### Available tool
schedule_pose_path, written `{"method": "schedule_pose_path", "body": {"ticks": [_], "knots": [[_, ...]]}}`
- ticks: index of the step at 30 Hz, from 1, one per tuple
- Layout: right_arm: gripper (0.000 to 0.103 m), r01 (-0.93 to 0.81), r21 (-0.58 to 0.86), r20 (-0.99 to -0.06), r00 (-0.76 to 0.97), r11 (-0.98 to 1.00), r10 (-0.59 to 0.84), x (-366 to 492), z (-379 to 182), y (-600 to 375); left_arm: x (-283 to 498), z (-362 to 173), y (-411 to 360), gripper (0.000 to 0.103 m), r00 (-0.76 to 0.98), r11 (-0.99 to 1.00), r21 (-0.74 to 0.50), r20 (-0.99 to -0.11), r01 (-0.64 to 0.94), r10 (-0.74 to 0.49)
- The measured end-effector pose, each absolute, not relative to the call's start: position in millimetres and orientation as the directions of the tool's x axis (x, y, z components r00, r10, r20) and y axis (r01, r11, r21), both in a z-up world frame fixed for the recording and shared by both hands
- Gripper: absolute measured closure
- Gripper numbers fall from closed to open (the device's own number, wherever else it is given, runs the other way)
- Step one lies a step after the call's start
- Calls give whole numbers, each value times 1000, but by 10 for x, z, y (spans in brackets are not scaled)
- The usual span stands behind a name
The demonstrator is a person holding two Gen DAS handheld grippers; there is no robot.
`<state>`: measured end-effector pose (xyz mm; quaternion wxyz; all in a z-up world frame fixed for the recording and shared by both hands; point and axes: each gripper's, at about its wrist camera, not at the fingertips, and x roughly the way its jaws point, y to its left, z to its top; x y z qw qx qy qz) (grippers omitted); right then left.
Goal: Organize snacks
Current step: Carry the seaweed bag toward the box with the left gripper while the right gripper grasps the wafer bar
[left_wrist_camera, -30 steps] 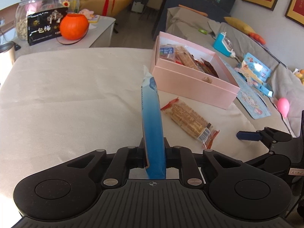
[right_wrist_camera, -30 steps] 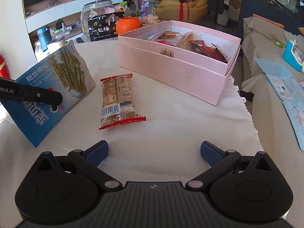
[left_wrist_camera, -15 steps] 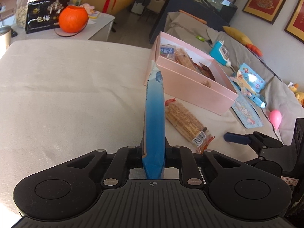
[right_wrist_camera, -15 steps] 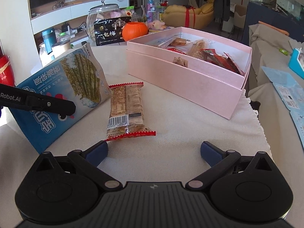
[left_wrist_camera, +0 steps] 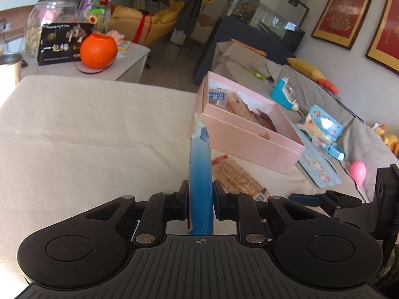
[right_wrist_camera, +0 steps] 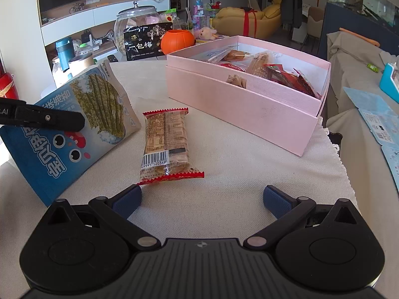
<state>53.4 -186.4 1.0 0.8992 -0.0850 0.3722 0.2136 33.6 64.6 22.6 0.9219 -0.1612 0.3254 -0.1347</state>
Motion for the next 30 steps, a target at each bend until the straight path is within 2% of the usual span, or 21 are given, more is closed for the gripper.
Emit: {"method": "schedule_pose_path", "body": {"ticks": [5, 9, 13, 16, 20, 24, 30], "knots": [[0, -448, 6, -706, 631, 894, 321, 535, 10, -1864, 461, 124, 535, 82, 741, 930, -347, -591, 124, -320], [0, -476, -3, -726, 606, 879, 326, 591, 54, -1810, 462, 174, 522, 86, 724, 924, -353, -599, 146, -343], [4, -516, 2, -733, 582, 857, 352, 838, 175, -1624, 440, 215, 454, 87, 729, 933, -322, -599, 161, -332], [10, -529, 47, -757, 534, 847, 376, 1072, 181, -1477, 434, 206, 420, 87, 728, 940, -305, -609, 151, -315], [10, -524, 131, -780, 469, 841, 414, 1245, 203, -1394, 474, 212, 451, 86, 731, 947, -295, -616, 130, -292], [10, -533, 107, -803, 452, 839, 389, 1215, 271, -1421, 510, 202, 471, 86, 730, 946, -297, -617, 128, -292], [10, -483, 155, -807, 441, 862, 392, 1110, 372, -1691, 394, 236, 477, 86, 757, 957, -255, -595, 138, -268]]}}
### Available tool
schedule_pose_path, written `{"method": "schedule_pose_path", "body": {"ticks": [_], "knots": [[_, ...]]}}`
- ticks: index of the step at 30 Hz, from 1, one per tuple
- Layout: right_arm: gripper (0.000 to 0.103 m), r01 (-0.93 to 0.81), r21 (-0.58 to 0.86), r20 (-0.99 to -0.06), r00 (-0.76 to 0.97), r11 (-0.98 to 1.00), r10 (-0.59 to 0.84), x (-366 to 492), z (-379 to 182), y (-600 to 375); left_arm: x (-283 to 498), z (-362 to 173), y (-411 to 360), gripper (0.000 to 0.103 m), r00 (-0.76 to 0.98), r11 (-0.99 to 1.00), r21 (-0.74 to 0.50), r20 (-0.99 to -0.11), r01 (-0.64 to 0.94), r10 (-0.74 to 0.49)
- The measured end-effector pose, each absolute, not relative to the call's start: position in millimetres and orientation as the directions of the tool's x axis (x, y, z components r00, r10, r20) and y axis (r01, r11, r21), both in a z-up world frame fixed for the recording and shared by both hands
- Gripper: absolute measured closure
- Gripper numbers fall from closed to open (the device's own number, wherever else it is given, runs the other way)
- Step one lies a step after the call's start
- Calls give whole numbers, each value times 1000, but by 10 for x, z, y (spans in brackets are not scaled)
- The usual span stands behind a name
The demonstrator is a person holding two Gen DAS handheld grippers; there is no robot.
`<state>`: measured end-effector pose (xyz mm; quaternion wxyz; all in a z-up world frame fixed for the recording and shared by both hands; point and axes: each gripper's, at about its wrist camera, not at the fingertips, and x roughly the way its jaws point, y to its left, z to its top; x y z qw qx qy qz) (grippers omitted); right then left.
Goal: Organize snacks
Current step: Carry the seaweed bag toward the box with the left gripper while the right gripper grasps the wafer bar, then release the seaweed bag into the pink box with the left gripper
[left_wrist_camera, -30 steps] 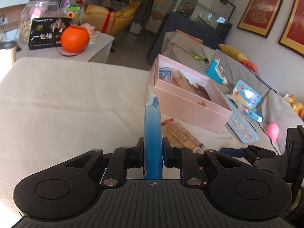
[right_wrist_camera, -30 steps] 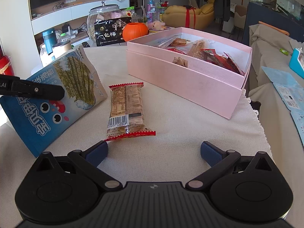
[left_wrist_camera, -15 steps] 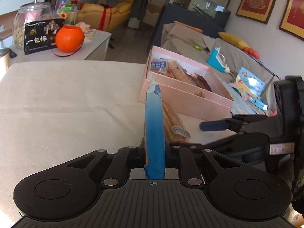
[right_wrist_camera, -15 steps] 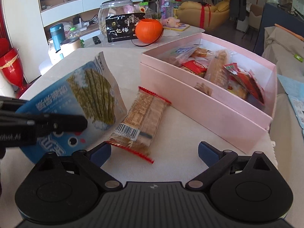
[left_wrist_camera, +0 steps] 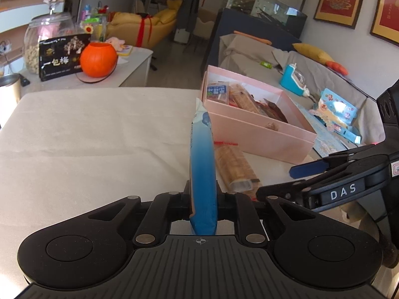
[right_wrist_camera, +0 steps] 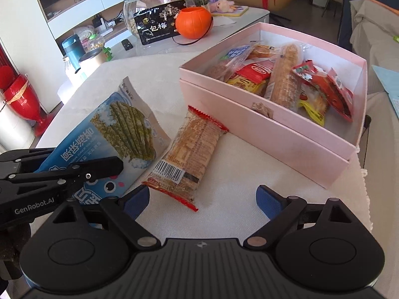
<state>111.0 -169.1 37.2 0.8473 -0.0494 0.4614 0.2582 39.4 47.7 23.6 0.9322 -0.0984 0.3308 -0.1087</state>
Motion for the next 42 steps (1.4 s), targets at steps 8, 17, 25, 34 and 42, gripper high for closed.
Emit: {"method": "schedule_pose_path", "body": {"ticks": [8, 17, 25, 34, 42], "knots": [[10, -417, 194, -790, 471, 888, 394, 1251, 417, -1616, 178, 209, 695, 87, 762, 948, -303, -590, 96, -266], [63, -457, 21, -802, 524, 889, 287, 1316, 239, -1104, 227, 172, 696, 87, 766, 944, -322, -589, 71, -258], [68, -537, 13, -810, 488, 843, 324, 878, 500, -1501, 180, 217, 586, 87, 759, 937, -330, -580, 112, -296], [68, -433, 9, -787, 553, 901, 274, 643, 755, -2237, 87, 680, 307, 87, 768, 883, -397, -473, 252, -432], [68, -389, 23, -729, 623, 921, 282, 605, 1074, -2657, 1130, 1415, -81, 85, 809, 796, -448, -228, 407, -542]]}}
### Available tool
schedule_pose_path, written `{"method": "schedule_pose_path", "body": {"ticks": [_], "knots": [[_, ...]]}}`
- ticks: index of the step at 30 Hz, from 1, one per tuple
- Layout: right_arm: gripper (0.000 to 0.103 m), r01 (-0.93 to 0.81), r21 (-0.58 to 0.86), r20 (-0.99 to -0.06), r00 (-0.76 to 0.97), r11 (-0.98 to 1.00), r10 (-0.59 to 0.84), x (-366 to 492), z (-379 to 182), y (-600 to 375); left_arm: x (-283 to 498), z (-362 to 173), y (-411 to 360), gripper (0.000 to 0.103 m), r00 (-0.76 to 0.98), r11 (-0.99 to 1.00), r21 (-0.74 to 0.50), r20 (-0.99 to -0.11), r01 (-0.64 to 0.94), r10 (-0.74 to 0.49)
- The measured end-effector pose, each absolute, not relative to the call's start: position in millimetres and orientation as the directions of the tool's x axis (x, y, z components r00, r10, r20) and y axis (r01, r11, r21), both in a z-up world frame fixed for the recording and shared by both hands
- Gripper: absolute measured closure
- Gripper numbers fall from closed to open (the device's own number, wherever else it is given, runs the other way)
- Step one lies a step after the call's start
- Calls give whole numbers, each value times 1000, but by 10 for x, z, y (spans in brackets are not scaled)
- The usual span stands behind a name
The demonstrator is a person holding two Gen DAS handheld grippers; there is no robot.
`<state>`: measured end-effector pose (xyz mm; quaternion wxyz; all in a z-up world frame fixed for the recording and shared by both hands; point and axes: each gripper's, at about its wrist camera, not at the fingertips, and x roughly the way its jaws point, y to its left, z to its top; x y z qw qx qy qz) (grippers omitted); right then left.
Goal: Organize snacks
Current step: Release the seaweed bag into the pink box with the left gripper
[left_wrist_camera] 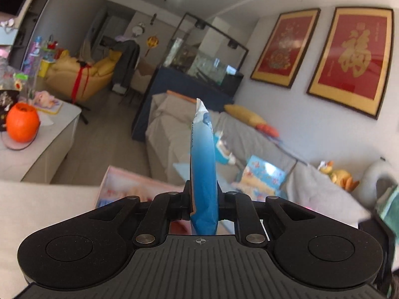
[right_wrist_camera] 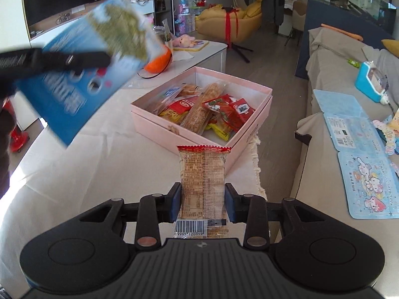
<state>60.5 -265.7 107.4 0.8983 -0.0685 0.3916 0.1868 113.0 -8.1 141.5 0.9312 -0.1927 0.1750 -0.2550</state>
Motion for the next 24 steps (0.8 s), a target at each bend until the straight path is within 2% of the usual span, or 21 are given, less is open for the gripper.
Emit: {"method": "schedule_pose_path", "body": {"ticks": [2, 5, 7, 11, 17, 18, 19, 20, 21, 24], "knots": [[68, -373, 33, -730, 625, 927, 277, 643, 1073, -2740, 1538, 1383, -143, 82, 798, 787, -487, -259, 379, -544], [68, -357, 44, -737, 619, 933, 272, 694, 1042, -2821, 1808, 1227, -115, 82, 828, 837, -472, -325, 277, -457], [68, -355, 47, -739, 617, 934, 271, 716, 1019, -2867, 1791, 1113, -27, 82, 839, 865, -451, -364, 221, -404], [68, -353, 62, -721, 631, 934, 286, 792, 1047, -2901, 1532, 887, 193, 82, 825, 930, -364, -507, 59, -251], [67, -357, 105, -621, 705, 928, 341, 1250, 1433, -2690, 1009, 651, 144, 82, 811, 967, -175, -529, 184, -249], [65, -361, 103, -605, 717, 927, 347, 1361, 1485, -2612, 982, 624, 104, 82, 801, 969, -159, -546, 188, -245], [53, -370, 102, -594, 722, 923, 355, 1490, 1521, -2520, 963, 593, 79, 82, 787, 971, -148, -569, 188, -239], [32, -382, 103, -600, 712, 918, 364, 1643, 1531, -2429, 930, 546, 82, 82, 770, 972, -141, -594, 187, -234], [25, -373, 101, -611, 709, 922, 353, 1758, 1523, -2355, 899, 509, 89, 82, 757, 972, -138, -610, 189, -234], [24, -318, 87, -632, 715, 944, 298, 1828, 1434, -2264, 722, 384, 164, 82, 747, 978, -98, -633, 183, -203]]}}
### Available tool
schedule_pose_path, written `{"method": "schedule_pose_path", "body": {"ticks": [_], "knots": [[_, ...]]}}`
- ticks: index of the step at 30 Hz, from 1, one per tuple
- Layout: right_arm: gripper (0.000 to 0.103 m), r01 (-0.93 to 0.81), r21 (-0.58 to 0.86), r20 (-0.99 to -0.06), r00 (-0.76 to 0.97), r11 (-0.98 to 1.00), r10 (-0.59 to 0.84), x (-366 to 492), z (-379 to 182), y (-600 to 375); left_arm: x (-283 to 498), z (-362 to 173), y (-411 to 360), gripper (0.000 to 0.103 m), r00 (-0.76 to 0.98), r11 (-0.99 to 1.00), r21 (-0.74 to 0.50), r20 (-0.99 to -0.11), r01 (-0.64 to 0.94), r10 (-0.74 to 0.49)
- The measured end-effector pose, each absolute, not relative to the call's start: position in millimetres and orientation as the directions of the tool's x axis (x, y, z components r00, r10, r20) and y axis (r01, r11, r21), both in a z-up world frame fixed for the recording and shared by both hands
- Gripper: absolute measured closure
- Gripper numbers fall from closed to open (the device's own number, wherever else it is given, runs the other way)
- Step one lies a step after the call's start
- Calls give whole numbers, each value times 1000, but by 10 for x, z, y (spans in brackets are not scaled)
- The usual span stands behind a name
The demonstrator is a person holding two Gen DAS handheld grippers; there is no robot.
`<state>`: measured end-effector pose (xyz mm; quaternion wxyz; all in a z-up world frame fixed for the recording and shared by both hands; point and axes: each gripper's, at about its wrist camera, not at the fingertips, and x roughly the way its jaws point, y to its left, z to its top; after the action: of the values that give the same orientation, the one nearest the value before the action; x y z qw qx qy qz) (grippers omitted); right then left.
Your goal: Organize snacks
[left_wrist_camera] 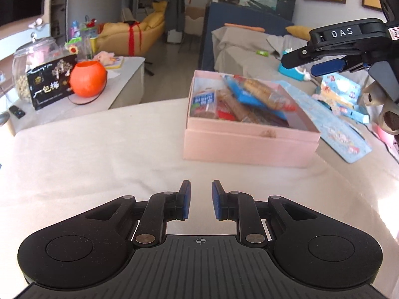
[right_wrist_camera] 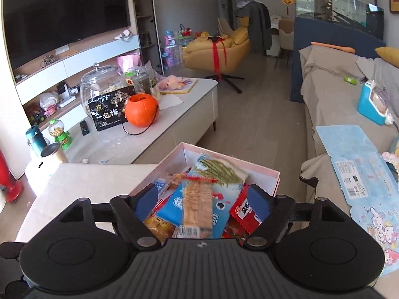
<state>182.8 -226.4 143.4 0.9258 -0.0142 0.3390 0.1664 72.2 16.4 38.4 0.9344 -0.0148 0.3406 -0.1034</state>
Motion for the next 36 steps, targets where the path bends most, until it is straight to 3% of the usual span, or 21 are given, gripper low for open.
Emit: {"method": "schedule_pose_path", "body": {"ticks": [4, 12, 15, 17, 19, 22, 24, 30, 36], "knots": [[23, -300, 66, -655, 706, 952, 268, 1427, 1180, -2235, 483, 257, 241, 82, 748, 987, -29, -649, 158, -139], [20, -237, 87, -722, 654, 968, 225, 706, 409, -2134, 274, 11, 106, 79, 752, 990, -72, -644, 123, -140], [19, -229, 116, -765, 600, 966, 235, 636, 191, -2113, 235, -11, 34, 60, 764, 988, -109, -625, 113, -157], [10, -219, 89, -735, 644, 972, 212, 535, 140, -2094, 189, -32, -55, 47, 776, 988, -90, -611, 126, -155], [8, -214, 48, -726, 664, 976, 181, 477, 82, -2050, 187, -21, -124, 48, 779, 991, -60, -613, 122, -133], [0, -188, -32, -705, 700, 982, 111, 401, 12, -2001, 186, -27, -55, 52, 790, 989, -128, -599, 72, -135], [0, -160, 5, -710, 695, 987, 117, 387, 20, -2089, 177, -32, -78, 56, 796, 993, -108, -596, 54, -108], [0, -192, -11, -658, 741, 981, 137, 328, -36, -2145, 176, -34, -215, 55, 797, 998, -15, -602, 56, -54], [0, -170, -4, -642, 756, 985, 128, 321, -46, -2141, 168, -39, -229, 55, 798, 998, -5, -601, 56, -48]]}}
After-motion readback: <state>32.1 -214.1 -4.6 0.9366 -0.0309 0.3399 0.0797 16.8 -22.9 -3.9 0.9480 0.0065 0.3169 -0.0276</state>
